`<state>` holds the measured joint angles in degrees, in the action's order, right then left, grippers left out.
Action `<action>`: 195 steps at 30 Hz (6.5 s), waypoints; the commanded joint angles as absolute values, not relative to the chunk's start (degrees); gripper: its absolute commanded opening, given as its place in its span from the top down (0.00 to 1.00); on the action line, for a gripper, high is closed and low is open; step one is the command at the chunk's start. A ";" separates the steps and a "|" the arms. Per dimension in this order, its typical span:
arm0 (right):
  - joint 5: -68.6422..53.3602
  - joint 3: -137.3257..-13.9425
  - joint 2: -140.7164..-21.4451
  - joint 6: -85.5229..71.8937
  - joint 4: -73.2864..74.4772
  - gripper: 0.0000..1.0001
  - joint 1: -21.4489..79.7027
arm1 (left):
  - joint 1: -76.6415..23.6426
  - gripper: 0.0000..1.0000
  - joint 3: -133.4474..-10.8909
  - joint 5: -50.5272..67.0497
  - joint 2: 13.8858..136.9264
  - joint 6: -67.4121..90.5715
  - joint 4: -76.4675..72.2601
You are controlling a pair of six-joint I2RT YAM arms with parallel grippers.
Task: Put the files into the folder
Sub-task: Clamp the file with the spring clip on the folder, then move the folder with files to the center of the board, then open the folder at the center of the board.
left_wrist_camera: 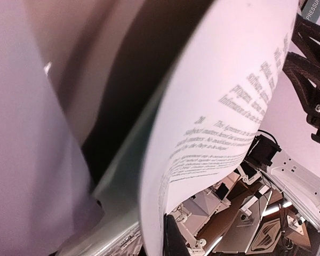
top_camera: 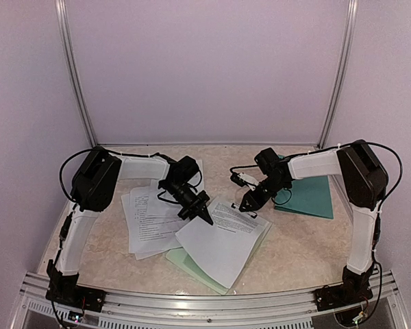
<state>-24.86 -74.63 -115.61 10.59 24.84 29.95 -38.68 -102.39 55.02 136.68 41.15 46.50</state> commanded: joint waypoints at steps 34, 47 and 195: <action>-23.25 -75.31 -117.19 8.80 27.82 0.56 30.26 | -37.20 0.71 -105.69 48.78 134.99 36.23 53.18; -12.58 -73.48 -118.39 11.15 30.05 0.57 32.76 | -35.53 0.52 -103.97 36.81 127.39 32.75 56.93; 24.99 -17.07 -97.79 -88.24 -58.01 0.44 31.55 | -49.41 0.22 -84.97 -9.16 104.14 29.53 41.71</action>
<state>23.83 -16.36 -96.09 -88.40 -56.34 32.42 -48.86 -84.36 -9.47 103.35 29.50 41.39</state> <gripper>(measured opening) 0.568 0.782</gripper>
